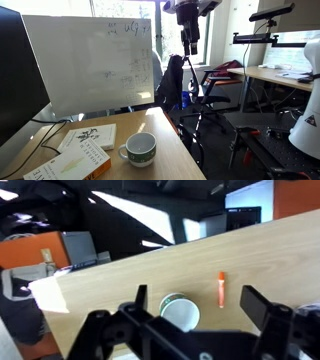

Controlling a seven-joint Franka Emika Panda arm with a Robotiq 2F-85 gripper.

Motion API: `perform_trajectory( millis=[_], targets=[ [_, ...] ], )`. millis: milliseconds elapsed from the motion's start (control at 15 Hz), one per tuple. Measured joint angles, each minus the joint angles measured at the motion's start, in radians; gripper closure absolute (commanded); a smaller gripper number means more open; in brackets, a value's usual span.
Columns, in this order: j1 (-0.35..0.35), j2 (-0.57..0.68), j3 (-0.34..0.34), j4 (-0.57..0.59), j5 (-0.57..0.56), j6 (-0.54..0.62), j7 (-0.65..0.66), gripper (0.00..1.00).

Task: Take the marker from the table and place it in the white cup

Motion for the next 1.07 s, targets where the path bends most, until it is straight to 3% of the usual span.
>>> perform_trajectory(
  millis=[333, 600, 1067],
  targets=[
    [0.079, 0.178, 0.169, -0.015, 0.067, 0.279, 0.168, 0.0],
    [0.117, 0.404, 0.256, 0.019, 0.071, 0.544, 0.201, 0.0],
    [0.127, 0.782, 0.3, 0.227, 0.064, 0.664, 0.23, 0.0]
  ],
)
